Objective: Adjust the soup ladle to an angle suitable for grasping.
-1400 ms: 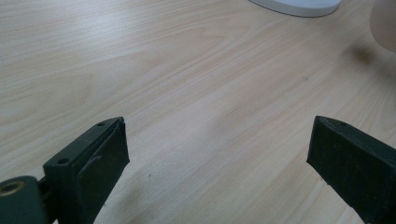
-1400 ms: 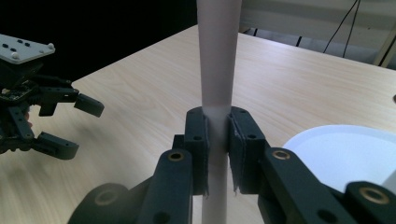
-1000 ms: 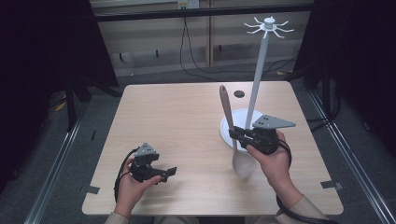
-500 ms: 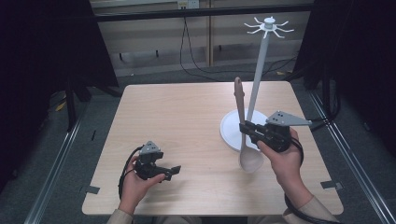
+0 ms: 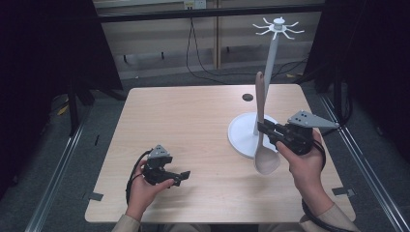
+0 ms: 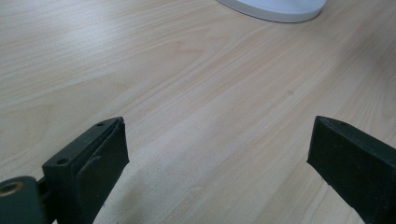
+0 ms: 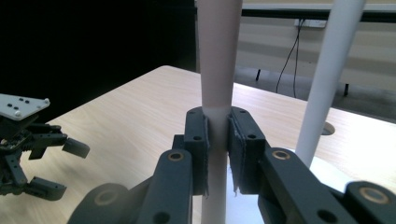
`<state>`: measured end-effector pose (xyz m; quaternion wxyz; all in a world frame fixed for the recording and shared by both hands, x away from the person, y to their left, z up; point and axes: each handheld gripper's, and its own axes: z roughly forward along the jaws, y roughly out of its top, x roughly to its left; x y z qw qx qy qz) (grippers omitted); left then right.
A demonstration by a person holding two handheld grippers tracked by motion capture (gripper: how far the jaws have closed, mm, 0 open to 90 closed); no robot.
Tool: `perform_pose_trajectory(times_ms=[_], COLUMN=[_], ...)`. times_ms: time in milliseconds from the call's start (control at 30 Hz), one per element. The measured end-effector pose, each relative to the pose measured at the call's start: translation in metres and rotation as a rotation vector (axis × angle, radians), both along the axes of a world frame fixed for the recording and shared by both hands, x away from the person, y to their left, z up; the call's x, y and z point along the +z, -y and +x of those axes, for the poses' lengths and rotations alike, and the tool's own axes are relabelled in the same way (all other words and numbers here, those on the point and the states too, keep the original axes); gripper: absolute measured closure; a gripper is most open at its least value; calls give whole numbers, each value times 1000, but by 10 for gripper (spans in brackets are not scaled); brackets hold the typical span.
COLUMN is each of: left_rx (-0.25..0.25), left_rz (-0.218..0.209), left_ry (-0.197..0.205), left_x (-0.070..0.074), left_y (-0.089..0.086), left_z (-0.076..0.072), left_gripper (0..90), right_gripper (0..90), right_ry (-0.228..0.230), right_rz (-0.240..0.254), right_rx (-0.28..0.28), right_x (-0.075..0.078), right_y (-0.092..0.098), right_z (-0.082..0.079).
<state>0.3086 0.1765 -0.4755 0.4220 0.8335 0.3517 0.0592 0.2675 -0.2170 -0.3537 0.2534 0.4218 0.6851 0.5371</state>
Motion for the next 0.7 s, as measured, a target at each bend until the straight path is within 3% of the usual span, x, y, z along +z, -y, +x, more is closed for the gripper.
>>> perform_pose_trajectory(times_ms=[700], left_rx=[0], left_rz=[4], left_ry=[-1], left_x=[0], left_y=[1], left_z=[0], left_gripper=[49], right_gripper=[791], right_ry=[52], right_rz=[12], right_rx=[-57], right_x=[24], right_y=[19], right_z=[-3])
